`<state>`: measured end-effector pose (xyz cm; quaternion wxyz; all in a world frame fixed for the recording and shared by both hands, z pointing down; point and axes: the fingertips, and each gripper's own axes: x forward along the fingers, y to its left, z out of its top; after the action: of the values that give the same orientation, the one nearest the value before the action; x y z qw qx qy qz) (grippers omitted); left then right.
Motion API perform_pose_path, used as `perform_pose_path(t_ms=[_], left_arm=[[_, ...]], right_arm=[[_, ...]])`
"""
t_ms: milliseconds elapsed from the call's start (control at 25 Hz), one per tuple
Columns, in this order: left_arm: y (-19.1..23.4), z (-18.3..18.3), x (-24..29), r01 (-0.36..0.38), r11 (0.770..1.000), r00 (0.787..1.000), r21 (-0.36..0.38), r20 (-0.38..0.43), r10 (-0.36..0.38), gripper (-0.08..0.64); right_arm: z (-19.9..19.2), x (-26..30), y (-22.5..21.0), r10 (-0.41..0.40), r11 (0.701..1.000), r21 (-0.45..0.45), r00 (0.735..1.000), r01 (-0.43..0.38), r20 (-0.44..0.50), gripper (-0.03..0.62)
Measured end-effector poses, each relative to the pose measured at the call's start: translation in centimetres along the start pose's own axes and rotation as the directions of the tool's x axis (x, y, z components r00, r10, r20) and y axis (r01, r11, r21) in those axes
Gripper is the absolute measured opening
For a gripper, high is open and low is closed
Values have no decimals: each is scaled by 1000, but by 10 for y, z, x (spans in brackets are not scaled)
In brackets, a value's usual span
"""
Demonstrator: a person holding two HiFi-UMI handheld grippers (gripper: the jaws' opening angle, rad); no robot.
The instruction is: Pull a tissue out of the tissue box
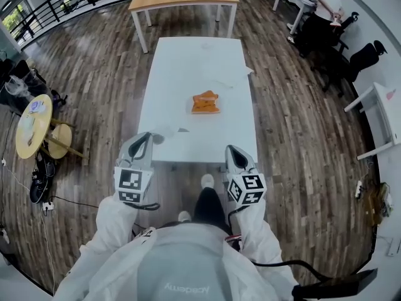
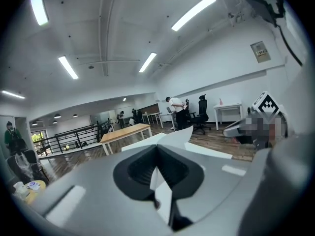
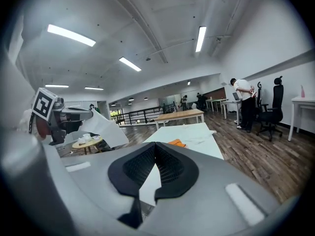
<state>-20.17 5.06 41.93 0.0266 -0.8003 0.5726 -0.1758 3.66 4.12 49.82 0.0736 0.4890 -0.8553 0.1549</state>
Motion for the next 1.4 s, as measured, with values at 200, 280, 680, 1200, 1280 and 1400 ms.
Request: perform_pose_path(t_ms=[200,280,680,1200,1280,1400], left_arm=[[0,-1,-18,-6,1000,1000,-12,19,6,2],[0,-3,-25,-12,1000,1000,-14,26,12,2],[16,-13,-57,-57,998,998,-41,36,59,2],[18,-30,-63,-55,995,998,-82,7,56,2],[15,-32,-63,-52,995,999,-83,6,53,2],[14,-31,-64,-51,995,999,-81,10,52,2]], right_arm=[[8,-11,13,1,1000,-16,1000,-1,27,2],[11,-14,19,6,1000,-24,999,-5,38,2],[26,-9,52,42,997,-60,997,-39,58,2],[10,-21,63,42,998,-48,999,-41,6,2],[8,-25,62,35,998,-44,999,-35,1,2],[7,-30,61,31,999,-41,1000,-31,-2,2]])
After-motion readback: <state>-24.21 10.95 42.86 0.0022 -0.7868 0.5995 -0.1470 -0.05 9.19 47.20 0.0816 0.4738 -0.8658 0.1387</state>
